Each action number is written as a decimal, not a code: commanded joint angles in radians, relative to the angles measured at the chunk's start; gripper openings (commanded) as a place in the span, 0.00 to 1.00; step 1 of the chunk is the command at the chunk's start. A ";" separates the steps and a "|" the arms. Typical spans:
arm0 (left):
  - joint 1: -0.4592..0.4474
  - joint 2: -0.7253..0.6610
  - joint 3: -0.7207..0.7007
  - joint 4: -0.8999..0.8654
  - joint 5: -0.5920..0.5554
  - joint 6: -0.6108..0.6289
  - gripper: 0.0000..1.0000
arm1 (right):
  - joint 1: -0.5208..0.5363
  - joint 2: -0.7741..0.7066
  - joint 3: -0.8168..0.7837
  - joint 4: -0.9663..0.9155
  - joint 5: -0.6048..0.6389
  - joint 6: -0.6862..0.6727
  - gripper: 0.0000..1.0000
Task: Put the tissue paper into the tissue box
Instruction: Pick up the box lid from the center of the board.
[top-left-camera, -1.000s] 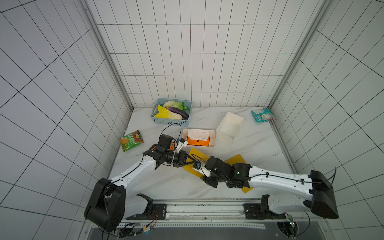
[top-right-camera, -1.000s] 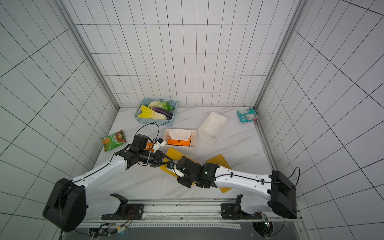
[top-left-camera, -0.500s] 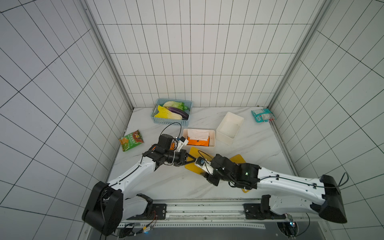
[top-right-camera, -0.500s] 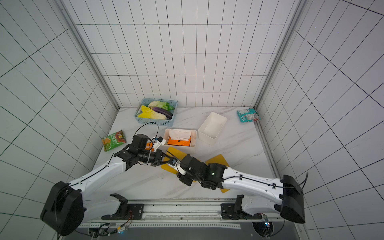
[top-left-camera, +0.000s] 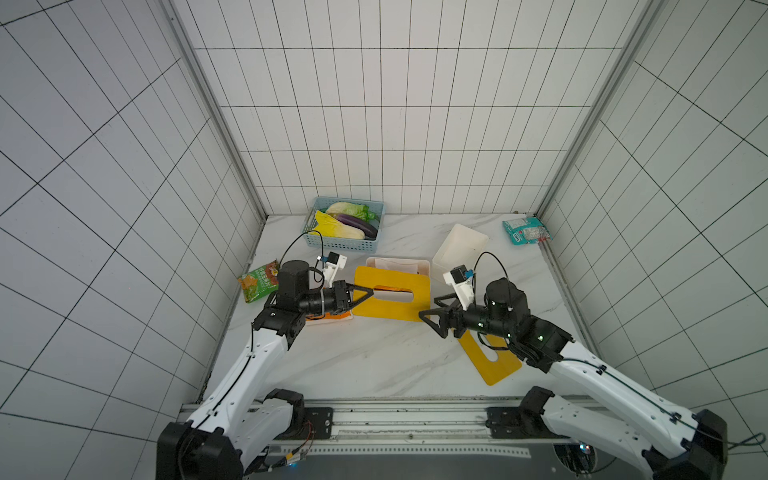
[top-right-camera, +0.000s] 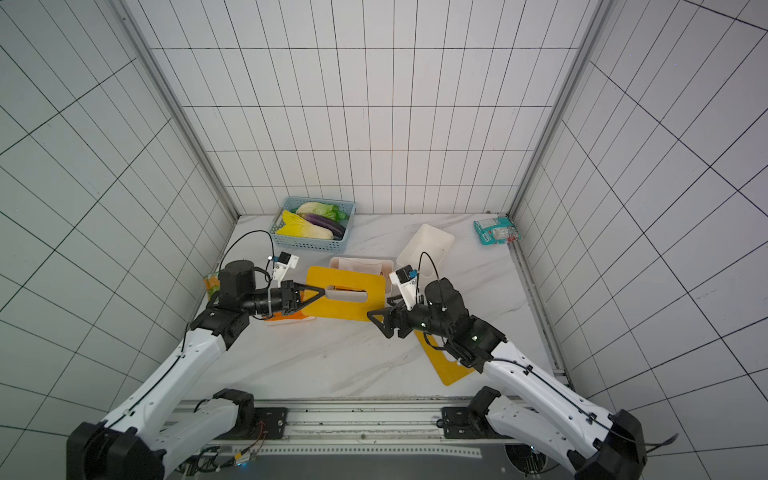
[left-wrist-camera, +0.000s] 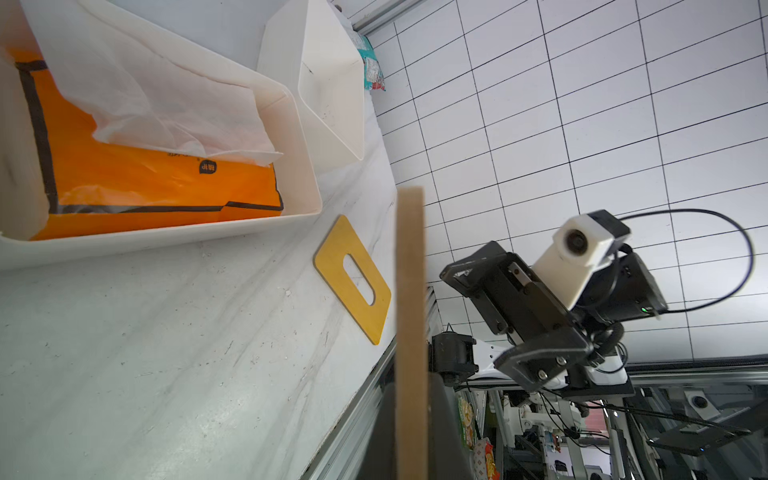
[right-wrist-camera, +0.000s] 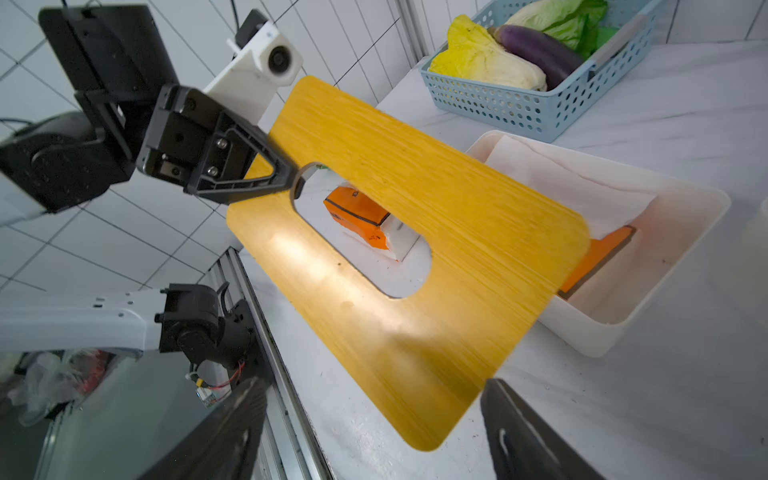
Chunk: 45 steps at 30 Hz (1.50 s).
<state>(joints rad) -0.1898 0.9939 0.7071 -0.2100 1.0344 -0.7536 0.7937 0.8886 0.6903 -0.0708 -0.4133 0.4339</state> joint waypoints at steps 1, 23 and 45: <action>0.006 -0.014 0.005 0.092 0.062 -0.057 0.00 | -0.128 -0.024 -0.088 0.246 -0.186 0.277 0.83; -0.020 0.005 -0.057 0.343 0.104 -0.247 0.00 | -0.282 0.205 -0.288 1.089 -0.403 0.967 0.59; -0.041 0.011 -0.064 0.339 0.076 -0.238 0.00 | -0.231 0.315 -0.273 1.172 -0.455 1.066 0.23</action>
<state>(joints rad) -0.2276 1.0046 0.6502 0.0940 1.1183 -0.9997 0.5526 1.1942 0.4088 1.0592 -0.8516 1.4948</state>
